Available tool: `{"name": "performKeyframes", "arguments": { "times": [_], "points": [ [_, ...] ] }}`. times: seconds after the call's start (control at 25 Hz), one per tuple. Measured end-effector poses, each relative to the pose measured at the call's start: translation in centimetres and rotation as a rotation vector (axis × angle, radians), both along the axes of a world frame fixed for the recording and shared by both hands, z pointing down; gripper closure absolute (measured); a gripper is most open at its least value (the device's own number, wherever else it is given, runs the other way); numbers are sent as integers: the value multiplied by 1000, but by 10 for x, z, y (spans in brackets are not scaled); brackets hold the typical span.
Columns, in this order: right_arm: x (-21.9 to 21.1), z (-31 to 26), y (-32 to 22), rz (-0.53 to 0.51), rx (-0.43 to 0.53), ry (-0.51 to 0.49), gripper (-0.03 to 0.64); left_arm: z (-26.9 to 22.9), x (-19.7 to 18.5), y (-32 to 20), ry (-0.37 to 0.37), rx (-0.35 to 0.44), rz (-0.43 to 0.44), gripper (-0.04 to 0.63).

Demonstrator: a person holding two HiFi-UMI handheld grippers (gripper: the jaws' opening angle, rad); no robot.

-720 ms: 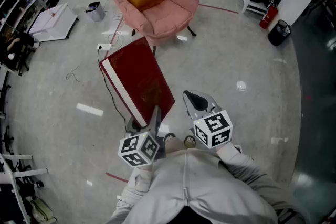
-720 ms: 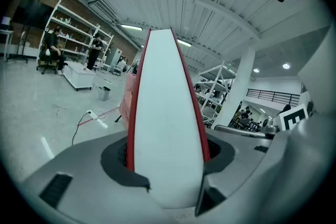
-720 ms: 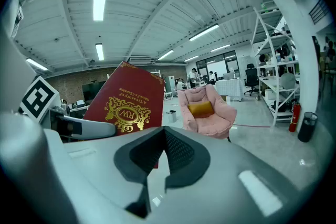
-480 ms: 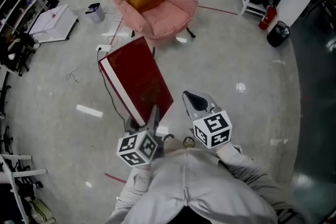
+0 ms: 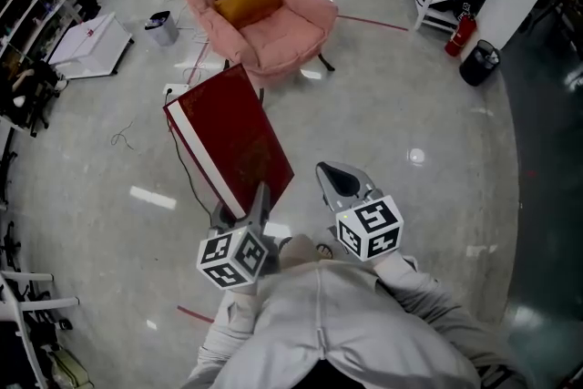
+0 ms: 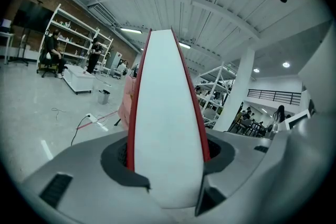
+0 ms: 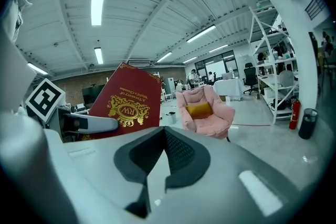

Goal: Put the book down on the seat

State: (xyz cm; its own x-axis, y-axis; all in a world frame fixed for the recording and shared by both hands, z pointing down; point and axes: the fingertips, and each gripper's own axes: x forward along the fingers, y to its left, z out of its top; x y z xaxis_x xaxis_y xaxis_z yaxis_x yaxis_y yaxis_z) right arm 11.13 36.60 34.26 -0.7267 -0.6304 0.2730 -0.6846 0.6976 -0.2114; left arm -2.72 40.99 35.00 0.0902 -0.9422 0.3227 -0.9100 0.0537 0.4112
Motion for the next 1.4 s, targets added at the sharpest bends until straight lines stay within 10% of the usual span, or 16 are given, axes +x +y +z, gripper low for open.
{"name": "performKeyframes", "arguments": {
  "times": [1.4],
  "points": [
    [-59,32,-219,49,-79,51,617,28,-69,-227,9,-75,40,339]
  ]
}}
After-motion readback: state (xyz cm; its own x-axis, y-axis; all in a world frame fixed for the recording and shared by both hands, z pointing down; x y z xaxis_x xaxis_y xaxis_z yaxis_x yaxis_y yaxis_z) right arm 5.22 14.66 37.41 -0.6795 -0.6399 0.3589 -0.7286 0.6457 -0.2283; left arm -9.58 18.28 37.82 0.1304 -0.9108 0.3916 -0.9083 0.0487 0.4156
